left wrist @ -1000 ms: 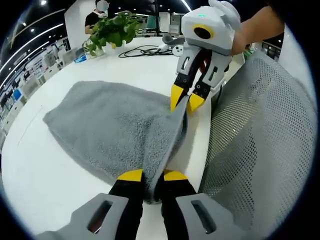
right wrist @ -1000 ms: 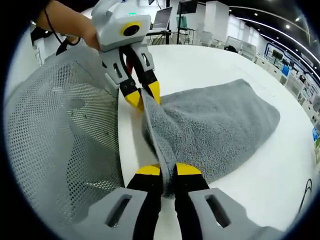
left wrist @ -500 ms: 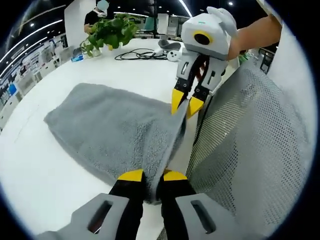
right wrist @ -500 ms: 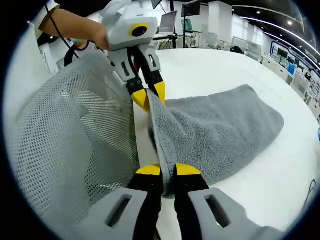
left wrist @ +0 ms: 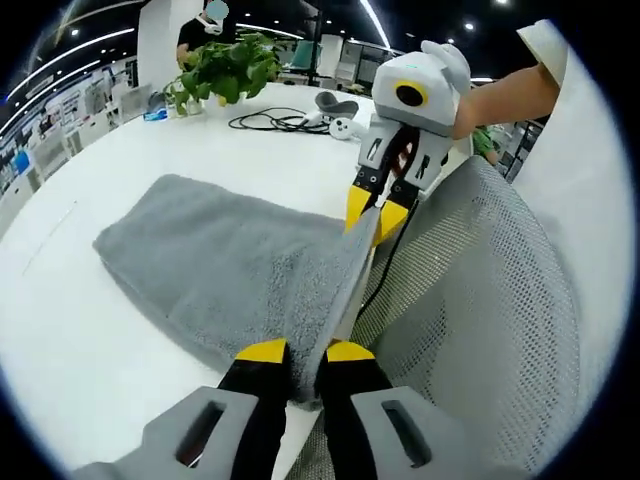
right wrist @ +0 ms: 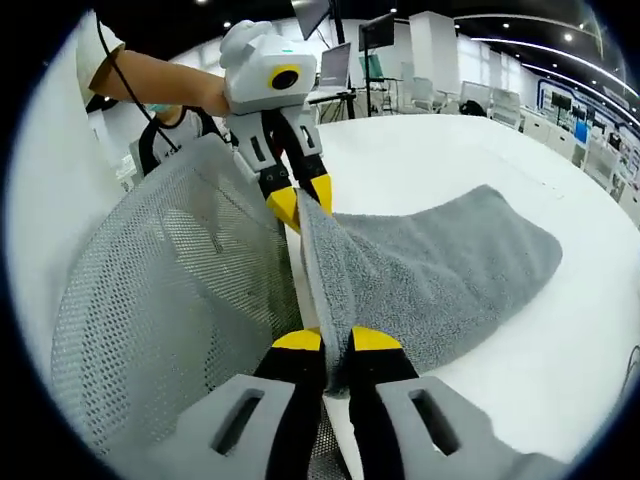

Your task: Fold the towel on the table until its edges align and the towel forms a compact rectangular stack.

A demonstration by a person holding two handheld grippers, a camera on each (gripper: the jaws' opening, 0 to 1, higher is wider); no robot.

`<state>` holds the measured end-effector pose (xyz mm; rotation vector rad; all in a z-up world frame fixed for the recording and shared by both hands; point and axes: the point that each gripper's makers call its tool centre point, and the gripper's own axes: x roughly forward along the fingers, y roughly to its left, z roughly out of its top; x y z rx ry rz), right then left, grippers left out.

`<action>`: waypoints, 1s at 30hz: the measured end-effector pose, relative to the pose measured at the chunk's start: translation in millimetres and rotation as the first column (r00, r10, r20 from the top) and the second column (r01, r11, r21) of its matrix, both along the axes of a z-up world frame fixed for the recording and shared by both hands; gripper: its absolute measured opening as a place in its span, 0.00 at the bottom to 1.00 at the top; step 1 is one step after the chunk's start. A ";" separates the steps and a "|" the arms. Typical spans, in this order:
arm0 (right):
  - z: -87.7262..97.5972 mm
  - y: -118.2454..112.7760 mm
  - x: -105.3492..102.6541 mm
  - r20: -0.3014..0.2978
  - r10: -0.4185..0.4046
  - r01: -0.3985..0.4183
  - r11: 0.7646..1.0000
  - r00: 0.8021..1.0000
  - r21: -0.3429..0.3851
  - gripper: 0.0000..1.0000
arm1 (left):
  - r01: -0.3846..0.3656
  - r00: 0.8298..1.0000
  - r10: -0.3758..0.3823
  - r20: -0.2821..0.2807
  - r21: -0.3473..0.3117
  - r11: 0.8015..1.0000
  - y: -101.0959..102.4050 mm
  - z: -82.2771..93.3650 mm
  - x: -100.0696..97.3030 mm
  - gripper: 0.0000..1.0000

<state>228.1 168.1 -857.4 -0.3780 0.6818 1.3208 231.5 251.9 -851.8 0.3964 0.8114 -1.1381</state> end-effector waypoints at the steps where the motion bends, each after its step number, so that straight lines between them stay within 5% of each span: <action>1: 2.2 0.4 -0.6 0.001 0.001 -0.001 1.000 1.000 0.002 0.05 | 0.001 1.000 -0.001 -0.003 -0.002 1.000 0.2 1.5 -0.3 0.11; 30: 35.8 5.1 -20.3 -0.081 0.024 -0.020 0.998 0.996 0.052 0.05 | 0.037 0.993 -0.041 -0.112 -0.040 0.999 3.4 37.6 -13.2 0.11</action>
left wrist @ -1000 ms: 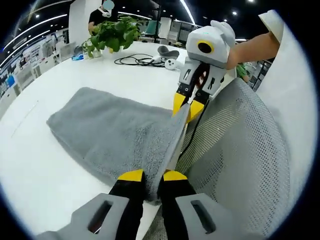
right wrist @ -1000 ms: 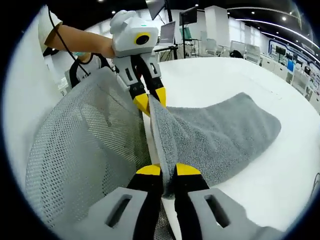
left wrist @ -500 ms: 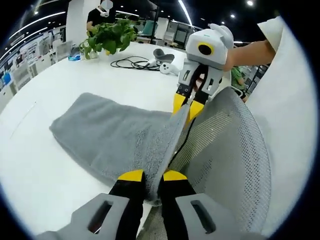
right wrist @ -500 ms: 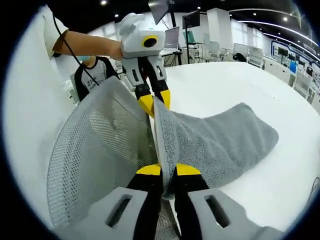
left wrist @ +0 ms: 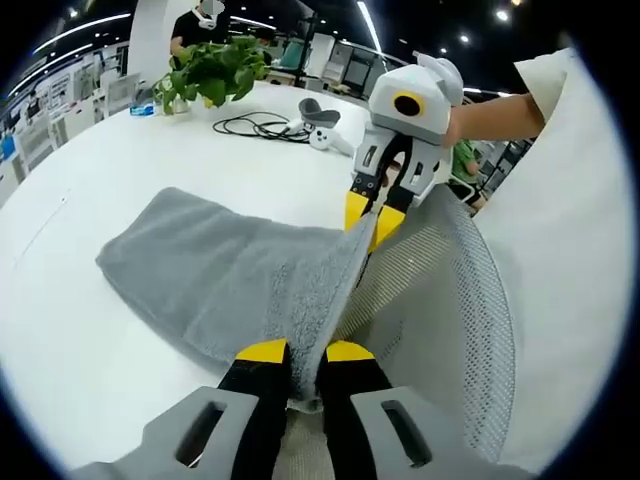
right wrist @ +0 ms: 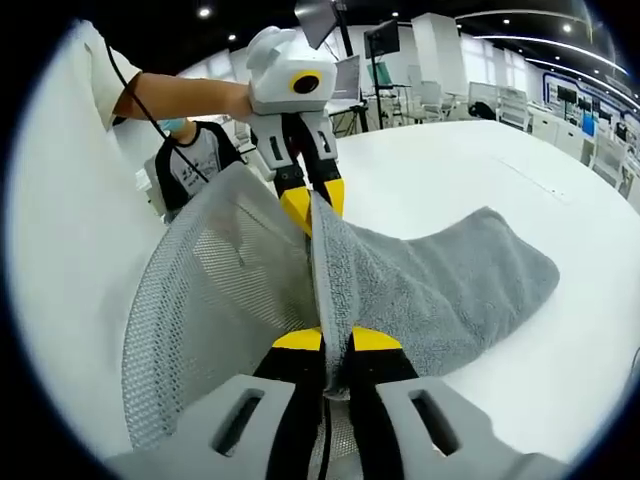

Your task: Fold the towel on the table until its edges align and the towel forms a compact rectangular stack.

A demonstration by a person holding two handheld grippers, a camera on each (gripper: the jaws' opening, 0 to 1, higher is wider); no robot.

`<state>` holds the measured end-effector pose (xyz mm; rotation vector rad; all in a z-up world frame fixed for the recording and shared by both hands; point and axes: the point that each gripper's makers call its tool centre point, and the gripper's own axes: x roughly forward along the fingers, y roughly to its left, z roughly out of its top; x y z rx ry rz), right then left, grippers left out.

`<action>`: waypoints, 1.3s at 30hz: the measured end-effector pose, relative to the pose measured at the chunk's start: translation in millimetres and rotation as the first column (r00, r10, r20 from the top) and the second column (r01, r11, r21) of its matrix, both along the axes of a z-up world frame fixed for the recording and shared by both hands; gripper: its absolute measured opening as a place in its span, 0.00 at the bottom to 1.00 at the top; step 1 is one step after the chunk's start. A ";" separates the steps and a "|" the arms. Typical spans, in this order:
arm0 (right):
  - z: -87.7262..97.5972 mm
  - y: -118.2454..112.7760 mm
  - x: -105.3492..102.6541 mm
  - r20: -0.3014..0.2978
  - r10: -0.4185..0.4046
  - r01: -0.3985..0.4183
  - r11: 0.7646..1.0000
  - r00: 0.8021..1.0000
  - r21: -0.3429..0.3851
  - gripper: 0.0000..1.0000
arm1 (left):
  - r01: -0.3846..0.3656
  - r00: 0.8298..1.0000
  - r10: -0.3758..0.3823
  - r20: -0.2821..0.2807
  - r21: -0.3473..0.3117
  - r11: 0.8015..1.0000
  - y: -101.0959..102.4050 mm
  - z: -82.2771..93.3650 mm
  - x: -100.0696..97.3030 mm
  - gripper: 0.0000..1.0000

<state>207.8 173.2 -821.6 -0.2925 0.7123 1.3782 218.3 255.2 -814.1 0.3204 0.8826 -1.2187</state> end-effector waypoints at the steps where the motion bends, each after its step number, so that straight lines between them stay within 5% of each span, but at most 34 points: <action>1: 2.7 0.4 -0.4 -0.012 -0.005 0.005 1.000 1.000 0.006 0.05 | -0.005 1.000 0.005 -0.009 -0.003 1.000 0.2 2.2 -0.2 0.11; 9: 12.3 1.3 5.1 -0.027 -0.005 0.005 1.000 1.000 0.009 0.05 | -0.010 1.000 0.010 -0.019 -0.012 1.000 1.8 12.8 5.9 0.11; 28: 51.2 6.5 41.0 0.080 -0.045 0.043 0.998 0.996 0.037 0.05 | -0.053 0.995 0.054 0.084 -0.020 0.998 3.4 46.5 58.7 0.11; 39: 66.9 9.3 47.4 0.046 -0.044 0.040 0.996 0.998 0.082 0.05 | -0.064 0.993 0.066 0.093 -0.030 0.998 4.8 63.9 70.6 0.11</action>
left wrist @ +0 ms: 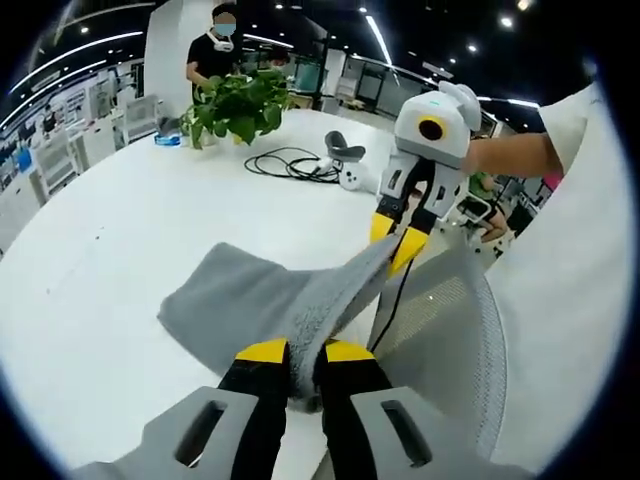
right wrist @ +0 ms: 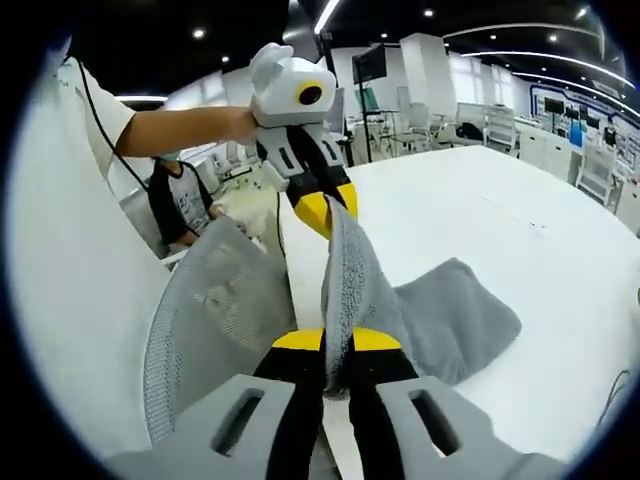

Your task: Fold the towel on the table until its edges align and the towel forms a compact rectangular stack.

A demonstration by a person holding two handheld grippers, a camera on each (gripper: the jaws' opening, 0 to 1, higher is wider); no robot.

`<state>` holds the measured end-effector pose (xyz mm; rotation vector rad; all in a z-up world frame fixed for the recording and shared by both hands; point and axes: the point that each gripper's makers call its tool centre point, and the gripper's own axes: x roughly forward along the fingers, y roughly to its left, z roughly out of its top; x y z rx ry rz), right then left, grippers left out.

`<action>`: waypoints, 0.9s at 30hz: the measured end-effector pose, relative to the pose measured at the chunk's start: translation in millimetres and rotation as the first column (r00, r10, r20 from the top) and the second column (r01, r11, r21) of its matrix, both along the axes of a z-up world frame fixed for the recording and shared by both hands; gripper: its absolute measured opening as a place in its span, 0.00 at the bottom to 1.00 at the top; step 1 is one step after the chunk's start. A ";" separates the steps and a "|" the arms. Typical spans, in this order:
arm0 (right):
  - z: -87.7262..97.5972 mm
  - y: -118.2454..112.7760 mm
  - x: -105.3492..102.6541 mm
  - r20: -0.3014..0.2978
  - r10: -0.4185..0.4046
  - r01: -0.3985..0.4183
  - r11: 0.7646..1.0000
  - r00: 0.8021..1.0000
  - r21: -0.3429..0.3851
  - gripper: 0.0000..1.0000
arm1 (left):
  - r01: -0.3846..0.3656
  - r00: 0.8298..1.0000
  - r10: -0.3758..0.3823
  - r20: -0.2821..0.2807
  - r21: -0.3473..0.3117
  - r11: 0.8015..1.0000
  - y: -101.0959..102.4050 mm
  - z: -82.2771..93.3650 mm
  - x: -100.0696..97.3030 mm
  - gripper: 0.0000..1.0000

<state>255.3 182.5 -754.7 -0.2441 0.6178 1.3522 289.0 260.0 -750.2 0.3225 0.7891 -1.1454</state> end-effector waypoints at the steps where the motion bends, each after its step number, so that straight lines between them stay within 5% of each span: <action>1: 0.7 0.6 -1.4 0.001 0.010 -0.010 1.000 1.000 0.002 0.05 | 0.001 1.000 -0.001 -0.003 0.000 1.000 0.3 0.2 -0.7 0.11; 15: 2.5 6.2 -18.1 -0.045 0.092 -0.092 0.996 0.995 0.002 0.05 | 0.038 0.997 -0.037 -0.069 0.013 0.999 3.9 -2.0 -17.3 0.11; 19: 3.9 4.3 -6.8 0.017 0.084 -0.084 0.996 0.996 -0.016 0.06 | 0.036 0.999 -0.036 -0.031 0.023 0.999 2.2 -2.0 -6.7 0.11; 21: 6.0 2.9 4.5 0.077 0.070 -0.068 0.997 0.995 -0.023 0.06 | 0.038 0.999 -0.038 0.030 0.028 0.999 1.1 0.6 5.1 0.12; 27: 4.0 -0.9 27.2 0.159 0.054 -0.044 0.997 0.986 -0.063 0.06 | 0.016 0.998 -0.018 0.057 0.037 0.999 -3.1 -1.8 27.8 0.12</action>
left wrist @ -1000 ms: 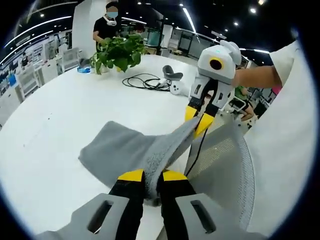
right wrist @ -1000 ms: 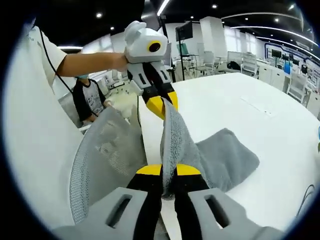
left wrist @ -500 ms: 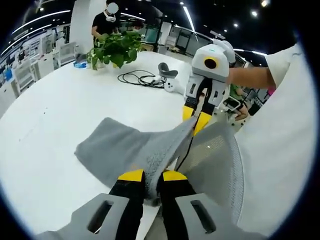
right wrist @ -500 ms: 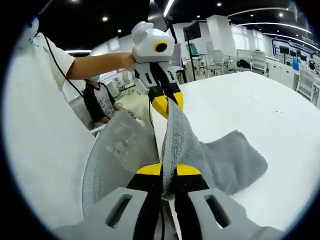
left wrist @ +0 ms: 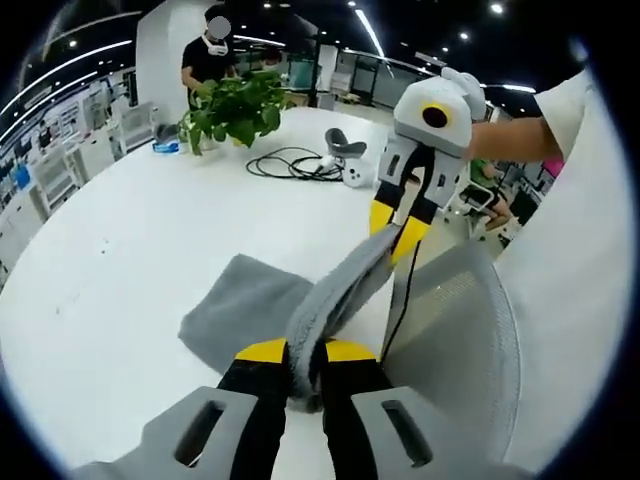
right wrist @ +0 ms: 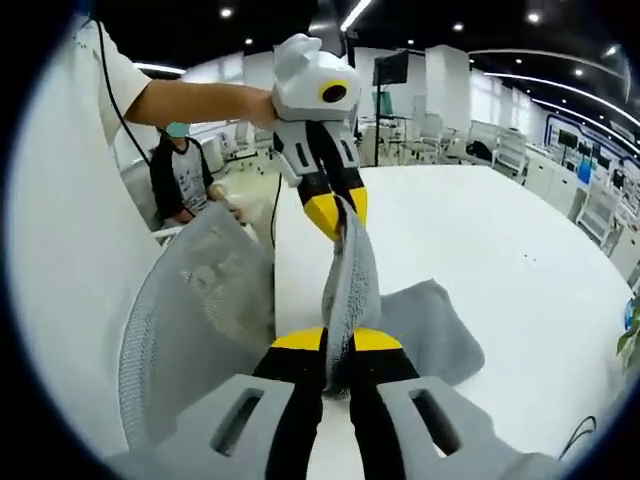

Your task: Fold the towel on the table until its edges align and the towel forms a compact rectangular stack.

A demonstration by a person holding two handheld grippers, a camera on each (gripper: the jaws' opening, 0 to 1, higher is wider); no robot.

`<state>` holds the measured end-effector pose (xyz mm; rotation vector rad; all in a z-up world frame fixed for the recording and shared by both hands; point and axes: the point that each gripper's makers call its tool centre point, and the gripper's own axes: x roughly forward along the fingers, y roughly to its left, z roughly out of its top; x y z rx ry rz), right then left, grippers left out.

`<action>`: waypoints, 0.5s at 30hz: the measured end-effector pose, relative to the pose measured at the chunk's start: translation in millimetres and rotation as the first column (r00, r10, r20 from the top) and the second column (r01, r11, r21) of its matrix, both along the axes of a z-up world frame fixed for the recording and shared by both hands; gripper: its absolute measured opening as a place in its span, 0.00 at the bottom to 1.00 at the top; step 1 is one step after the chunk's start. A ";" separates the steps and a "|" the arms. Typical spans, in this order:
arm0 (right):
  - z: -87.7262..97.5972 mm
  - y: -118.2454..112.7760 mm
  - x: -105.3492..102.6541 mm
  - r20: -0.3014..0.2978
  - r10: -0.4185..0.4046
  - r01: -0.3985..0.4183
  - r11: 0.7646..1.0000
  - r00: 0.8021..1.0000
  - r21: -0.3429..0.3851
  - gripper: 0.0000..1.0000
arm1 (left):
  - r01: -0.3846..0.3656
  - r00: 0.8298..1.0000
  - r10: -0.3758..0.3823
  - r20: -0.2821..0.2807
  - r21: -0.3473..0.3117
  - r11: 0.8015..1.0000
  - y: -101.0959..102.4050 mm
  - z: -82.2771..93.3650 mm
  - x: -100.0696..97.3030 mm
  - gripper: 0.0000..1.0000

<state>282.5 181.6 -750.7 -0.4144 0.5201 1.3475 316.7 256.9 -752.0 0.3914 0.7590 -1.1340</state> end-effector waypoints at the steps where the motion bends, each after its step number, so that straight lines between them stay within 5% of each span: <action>1: -1.1 -0.2 1.8 0.003 -0.001 0.001 1.000 1.000 -0.003 0.06 | -0.006 1.000 0.006 0.001 0.001 1.000 -0.4 -1.3 2.8 0.12; 11: -15.4 -10.4 45.6 0.142 -0.063 0.076 0.993 0.988 -0.091 0.06 | -0.087 0.996 0.087 0.027 0.014 0.996 -5.0 -11.6 32.3 0.11; 15: -18.8 -12.6 61.5 0.155 -0.125 0.142 0.984 0.980 -0.104 0.06 | -0.126 0.992 0.126 0.011 0.005 0.992 -4.6 -16.3 42.3 0.11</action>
